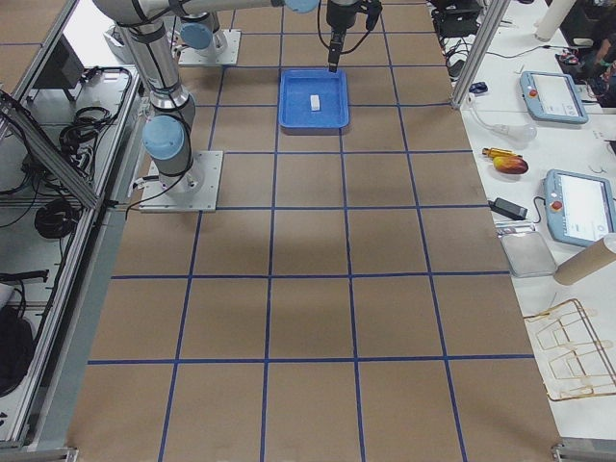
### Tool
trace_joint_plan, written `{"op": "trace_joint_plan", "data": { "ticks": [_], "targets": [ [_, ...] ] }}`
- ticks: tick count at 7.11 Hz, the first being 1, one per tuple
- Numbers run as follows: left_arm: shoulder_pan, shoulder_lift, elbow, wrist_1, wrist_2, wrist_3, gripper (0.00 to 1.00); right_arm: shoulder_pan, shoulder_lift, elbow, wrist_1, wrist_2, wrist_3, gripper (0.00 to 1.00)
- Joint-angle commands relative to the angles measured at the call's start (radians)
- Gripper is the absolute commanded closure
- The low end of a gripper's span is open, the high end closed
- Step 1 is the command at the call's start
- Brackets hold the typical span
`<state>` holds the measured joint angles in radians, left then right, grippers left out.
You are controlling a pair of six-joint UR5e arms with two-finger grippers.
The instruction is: Assemble white blocks and place on blue tray
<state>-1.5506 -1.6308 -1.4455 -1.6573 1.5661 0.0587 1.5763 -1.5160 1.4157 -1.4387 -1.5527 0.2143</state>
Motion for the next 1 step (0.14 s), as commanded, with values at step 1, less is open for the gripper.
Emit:
{"op": "trace_joint_plan", "data": {
  "ticks": [1],
  "targets": [
    [0.0, -0.001, 0.0, 0.019, -0.003, 0.003, 0.0, 0.001, 0.0, -0.001, -0.002, -0.004, -0.001, 0.0]
  ]
}}
